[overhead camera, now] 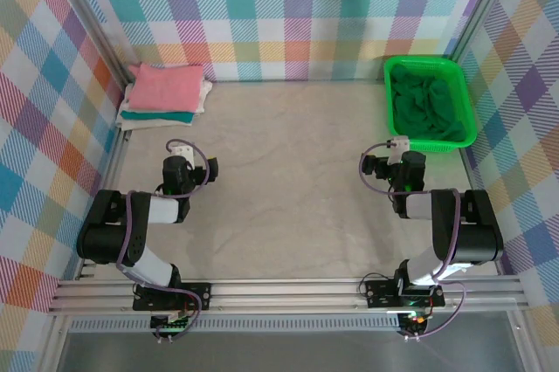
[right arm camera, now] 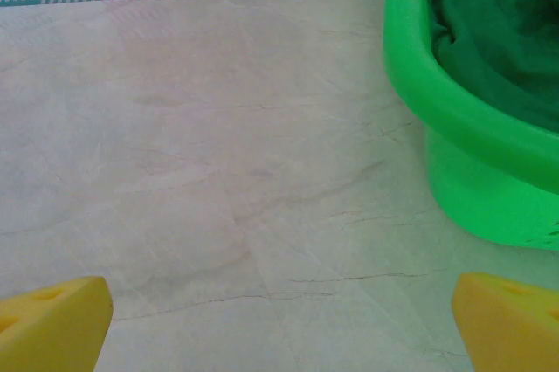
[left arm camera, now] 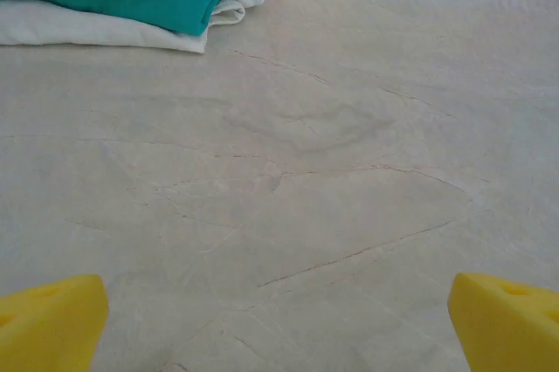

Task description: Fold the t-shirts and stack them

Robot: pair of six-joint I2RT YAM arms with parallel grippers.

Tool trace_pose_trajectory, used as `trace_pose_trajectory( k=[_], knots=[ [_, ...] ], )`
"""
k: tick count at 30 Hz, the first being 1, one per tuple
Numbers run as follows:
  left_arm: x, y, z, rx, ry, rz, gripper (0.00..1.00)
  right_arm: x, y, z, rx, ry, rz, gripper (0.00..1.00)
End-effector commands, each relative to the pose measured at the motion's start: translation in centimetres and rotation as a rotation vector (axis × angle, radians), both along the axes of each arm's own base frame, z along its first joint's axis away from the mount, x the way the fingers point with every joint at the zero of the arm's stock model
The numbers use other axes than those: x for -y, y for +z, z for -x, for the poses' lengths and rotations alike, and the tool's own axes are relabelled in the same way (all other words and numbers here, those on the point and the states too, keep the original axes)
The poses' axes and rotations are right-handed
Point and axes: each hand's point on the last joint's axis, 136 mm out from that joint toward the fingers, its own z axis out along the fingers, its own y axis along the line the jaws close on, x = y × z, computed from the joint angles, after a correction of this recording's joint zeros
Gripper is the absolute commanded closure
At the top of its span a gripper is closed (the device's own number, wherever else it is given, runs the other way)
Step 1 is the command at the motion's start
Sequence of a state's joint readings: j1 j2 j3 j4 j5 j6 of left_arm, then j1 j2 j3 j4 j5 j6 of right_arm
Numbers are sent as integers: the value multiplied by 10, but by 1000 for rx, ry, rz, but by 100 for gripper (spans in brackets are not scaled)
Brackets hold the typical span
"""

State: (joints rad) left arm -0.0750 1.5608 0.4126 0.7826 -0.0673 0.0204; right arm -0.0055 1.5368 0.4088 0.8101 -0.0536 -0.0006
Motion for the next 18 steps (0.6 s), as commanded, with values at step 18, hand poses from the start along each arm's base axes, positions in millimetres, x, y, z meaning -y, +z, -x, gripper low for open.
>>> trace_pose_trajectory(
  k=[18],
  knots=[
    [7, 80, 1, 59, -9, -10, 0, -5, 62, -7, -112, -56, -27, 0]
  ],
)
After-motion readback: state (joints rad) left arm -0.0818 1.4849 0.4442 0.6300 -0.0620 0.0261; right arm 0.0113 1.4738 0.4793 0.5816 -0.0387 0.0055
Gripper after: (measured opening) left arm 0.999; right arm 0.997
